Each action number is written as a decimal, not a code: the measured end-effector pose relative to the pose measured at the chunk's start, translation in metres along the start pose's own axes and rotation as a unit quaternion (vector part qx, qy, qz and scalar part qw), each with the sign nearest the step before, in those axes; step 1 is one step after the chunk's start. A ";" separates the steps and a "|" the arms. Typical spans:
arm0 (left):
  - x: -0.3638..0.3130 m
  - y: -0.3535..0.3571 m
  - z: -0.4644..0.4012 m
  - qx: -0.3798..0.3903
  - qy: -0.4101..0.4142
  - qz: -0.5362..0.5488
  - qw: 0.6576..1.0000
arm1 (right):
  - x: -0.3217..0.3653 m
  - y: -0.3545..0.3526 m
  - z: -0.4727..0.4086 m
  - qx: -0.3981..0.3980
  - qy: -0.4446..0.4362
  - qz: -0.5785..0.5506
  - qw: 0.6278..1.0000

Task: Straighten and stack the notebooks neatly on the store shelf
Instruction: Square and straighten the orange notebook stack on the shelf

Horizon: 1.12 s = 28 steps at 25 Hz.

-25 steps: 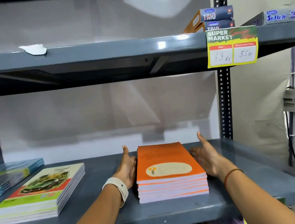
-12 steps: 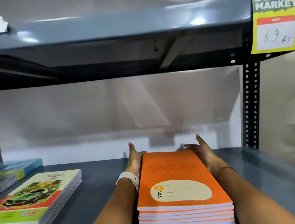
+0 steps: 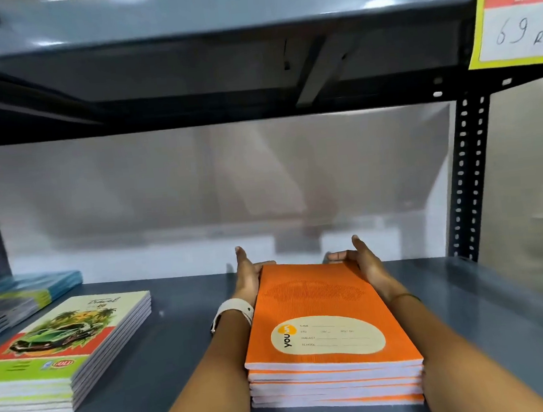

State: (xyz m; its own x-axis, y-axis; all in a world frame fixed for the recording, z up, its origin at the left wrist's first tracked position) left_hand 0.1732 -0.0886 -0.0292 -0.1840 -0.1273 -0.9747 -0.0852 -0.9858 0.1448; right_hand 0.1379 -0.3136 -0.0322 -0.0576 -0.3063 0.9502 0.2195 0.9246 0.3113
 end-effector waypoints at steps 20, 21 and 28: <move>0.016 -0.031 0.147 0.163 0.080 -0.173 0.968 | 0.009 -0.013 0.145 0.116 0.008 0.035 0.993; 0.019 -0.033 0.157 0.165 0.094 -0.197 0.962 | 0.006 -0.014 0.157 0.126 -0.005 0.048 0.991; 0.045 -0.038 0.203 0.141 0.191 -0.278 0.931 | -0.010 -0.019 0.212 0.077 -0.138 0.301 0.940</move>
State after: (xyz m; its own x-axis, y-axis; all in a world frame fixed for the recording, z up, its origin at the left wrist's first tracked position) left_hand -0.0310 -0.0342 -0.0439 0.3229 0.3114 -0.8937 -0.3261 -0.8499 -0.4139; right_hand -0.0724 -0.2798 -0.0446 -0.2236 0.3346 0.9154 0.1515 0.9397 -0.3065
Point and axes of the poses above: each hand's wrist, its own z-axis away from the middle knuckle, its own y-axis out of the palm, x = y × z, the point moved 1 cm from there along -z, towards the middle knuckle, and after that the axes turned 10 degrees about -z, right-handed, at the moved point
